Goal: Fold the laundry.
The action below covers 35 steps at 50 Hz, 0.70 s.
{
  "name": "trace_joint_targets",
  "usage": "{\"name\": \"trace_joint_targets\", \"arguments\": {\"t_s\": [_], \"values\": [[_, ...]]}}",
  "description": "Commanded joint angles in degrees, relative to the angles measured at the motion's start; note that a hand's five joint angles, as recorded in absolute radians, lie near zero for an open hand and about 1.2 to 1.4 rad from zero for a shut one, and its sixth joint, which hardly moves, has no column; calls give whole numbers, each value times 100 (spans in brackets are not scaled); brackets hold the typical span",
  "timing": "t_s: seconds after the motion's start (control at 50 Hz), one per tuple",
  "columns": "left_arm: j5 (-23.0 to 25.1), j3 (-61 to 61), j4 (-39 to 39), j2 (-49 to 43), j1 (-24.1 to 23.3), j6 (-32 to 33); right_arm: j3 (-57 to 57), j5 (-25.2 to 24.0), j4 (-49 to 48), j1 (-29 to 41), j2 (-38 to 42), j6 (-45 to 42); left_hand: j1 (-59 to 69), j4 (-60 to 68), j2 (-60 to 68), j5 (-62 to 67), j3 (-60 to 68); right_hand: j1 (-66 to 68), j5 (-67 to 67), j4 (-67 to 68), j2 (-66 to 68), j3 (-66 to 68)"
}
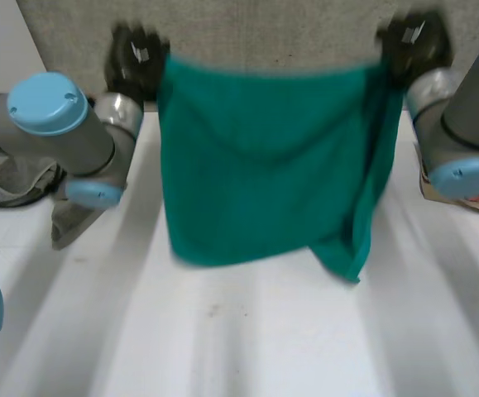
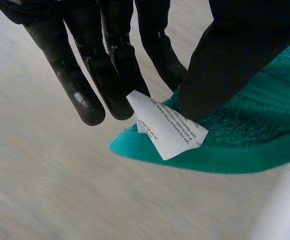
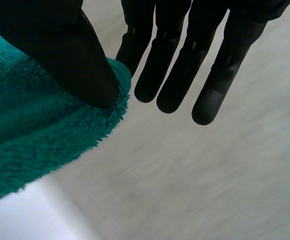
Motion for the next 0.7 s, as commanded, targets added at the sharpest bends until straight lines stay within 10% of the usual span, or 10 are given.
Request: {"name": "trace_joint_targets", "arguments": {"t_s": [0.02,0.44,0.7], "values": [[-288,-194,2042,574,11,-377,501,405,-2102,119,-700,98,1289,1116,1141,1496,1145,1468,1325,1108,1222,1158],[-42,-5336,-383,1770,134,-615,4489,-790,-477,119,-965,54,1289,1116,1141,1496,1145,1468,1325,1108,1222,1158],[-59,-5767,-2150,3422,169,-711,4878,-799,-468,14,-1017,54,-3013,-3185,-3161,-2806,-3156,1468,1325,1108,1222,1158]]}}
